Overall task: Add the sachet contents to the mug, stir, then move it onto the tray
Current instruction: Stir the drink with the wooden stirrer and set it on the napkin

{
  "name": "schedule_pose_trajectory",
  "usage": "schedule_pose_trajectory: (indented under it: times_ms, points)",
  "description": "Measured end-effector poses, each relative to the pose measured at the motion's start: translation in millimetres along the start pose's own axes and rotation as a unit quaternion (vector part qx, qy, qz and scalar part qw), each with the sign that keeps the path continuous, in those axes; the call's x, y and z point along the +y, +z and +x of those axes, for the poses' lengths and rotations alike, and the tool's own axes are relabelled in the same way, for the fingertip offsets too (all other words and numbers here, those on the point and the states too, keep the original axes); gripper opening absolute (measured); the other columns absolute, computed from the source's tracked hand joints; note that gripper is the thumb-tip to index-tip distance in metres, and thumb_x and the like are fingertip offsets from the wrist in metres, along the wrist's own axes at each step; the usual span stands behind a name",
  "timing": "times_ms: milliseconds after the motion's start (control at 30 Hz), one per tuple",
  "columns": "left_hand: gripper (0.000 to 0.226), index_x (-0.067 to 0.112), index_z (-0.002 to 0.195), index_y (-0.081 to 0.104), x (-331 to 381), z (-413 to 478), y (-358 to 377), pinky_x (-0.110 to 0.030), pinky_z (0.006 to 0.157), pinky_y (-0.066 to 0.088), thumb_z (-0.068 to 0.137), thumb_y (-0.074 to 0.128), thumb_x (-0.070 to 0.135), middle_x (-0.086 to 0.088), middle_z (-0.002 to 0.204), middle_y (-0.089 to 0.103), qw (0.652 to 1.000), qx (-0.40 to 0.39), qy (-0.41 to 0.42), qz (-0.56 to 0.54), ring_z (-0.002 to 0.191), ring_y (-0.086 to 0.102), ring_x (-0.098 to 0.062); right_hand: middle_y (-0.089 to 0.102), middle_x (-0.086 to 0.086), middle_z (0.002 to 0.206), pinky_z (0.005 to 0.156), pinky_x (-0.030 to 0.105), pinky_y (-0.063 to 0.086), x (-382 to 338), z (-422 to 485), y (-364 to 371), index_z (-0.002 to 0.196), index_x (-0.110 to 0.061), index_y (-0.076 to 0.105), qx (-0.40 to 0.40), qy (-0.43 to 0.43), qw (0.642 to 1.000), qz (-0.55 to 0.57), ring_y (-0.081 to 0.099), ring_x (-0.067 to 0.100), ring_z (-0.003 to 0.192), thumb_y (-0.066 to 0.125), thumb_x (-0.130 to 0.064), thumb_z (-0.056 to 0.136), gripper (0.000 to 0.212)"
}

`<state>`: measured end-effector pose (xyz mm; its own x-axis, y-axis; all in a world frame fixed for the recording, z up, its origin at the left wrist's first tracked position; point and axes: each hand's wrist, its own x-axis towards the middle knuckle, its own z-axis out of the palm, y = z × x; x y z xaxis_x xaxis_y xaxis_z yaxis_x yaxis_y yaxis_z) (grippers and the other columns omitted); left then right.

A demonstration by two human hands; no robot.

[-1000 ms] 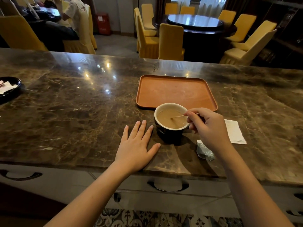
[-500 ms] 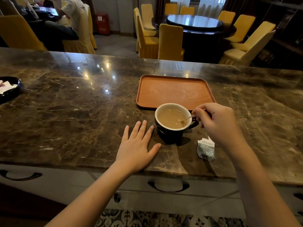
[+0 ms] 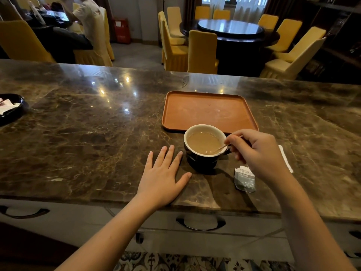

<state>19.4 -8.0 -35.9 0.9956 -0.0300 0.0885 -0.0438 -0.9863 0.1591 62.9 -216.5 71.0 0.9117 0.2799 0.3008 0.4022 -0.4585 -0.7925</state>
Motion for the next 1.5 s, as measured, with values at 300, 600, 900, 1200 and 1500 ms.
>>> schedule_pose_trajectory:
  times_ms: [300, 600, 900, 1200, 1500]
  points:
    - [0.073, 0.032, 0.142, -0.005, 1, 0, -3, -0.042, 0.111, -0.013, 0.078, -0.003, 0.067, 0.007, 0.144, -0.018, 1.000, -0.009, 0.001, -0.003, 0.138, -0.015, -0.013, 0.059, -0.001, 0.072, 0.056, 0.019, 0.046, 2, 5, -14, 0.091, -0.007, 0.067, 0.135, -0.103, 0.981, -0.097, 0.056, 0.007, 0.061, 0.050, -0.016, 0.091, 0.019]
    - [0.070, 0.032, 0.141, -0.006, 0, 0, -2, -0.043, 0.112, -0.012, 0.081, 0.000, 0.067, 0.007, 0.144, -0.018, 1.000, -0.010, 0.001, 0.000, 0.138, -0.015, -0.013, 0.056, -0.006, 0.072, 0.059, 0.011, 0.043, 6, 4, -13, 0.092, -0.006, 0.067, 0.119, -0.117, 0.979, -0.117, 0.053, 0.001, 0.065, 0.050, -0.015, 0.090, 0.019]
    - [0.074, 0.031, 0.142, -0.004, 0, 0, -2, -0.042, 0.109, -0.013, 0.078, -0.003, 0.068, 0.007, 0.143, -0.018, 1.000, -0.008, 0.001, -0.001, 0.138, -0.015, -0.012, 0.060, -0.010, 0.072, 0.058, 0.013, 0.046, 11, -3, -18, 0.092, -0.014, 0.067, 0.112, -0.084, 0.987, -0.074, 0.057, 0.010, 0.064, 0.049, -0.018, 0.090, 0.018]
    - [0.075, 0.031, 0.142, -0.004, 0, 1, -2, -0.041, 0.109, -0.013, 0.076, -0.004, 0.068, 0.007, 0.143, -0.018, 1.000, -0.010, 0.000, 0.000, 0.137, -0.016, -0.012, 0.064, 0.001, 0.074, 0.052, 0.015, 0.044, 17, -15, -33, 0.098, -0.017, 0.067, 0.100, -0.025, 0.995, -0.006, 0.057, 0.015, 0.060, 0.050, -0.016, 0.090, 0.019]
    - [0.071, 0.031, 0.142, -0.004, -1, 1, -3, -0.042, 0.110, -0.012, 0.081, 0.002, 0.068, 0.005, 0.148, -0.014, 1.000, -0.020, 0.000, 0.004, 0.136, -0.017, -0.011, 0.065, 0.008, 0.078, 0.051, 0.015, 0.045, 15, -28, -41, 0.099, -0.012, 0.068, 0.065, 0.012, 0.996, 0.059, 0.056, 0.009, 0.059, 0.050, -0.010, 0.090, 0.020]
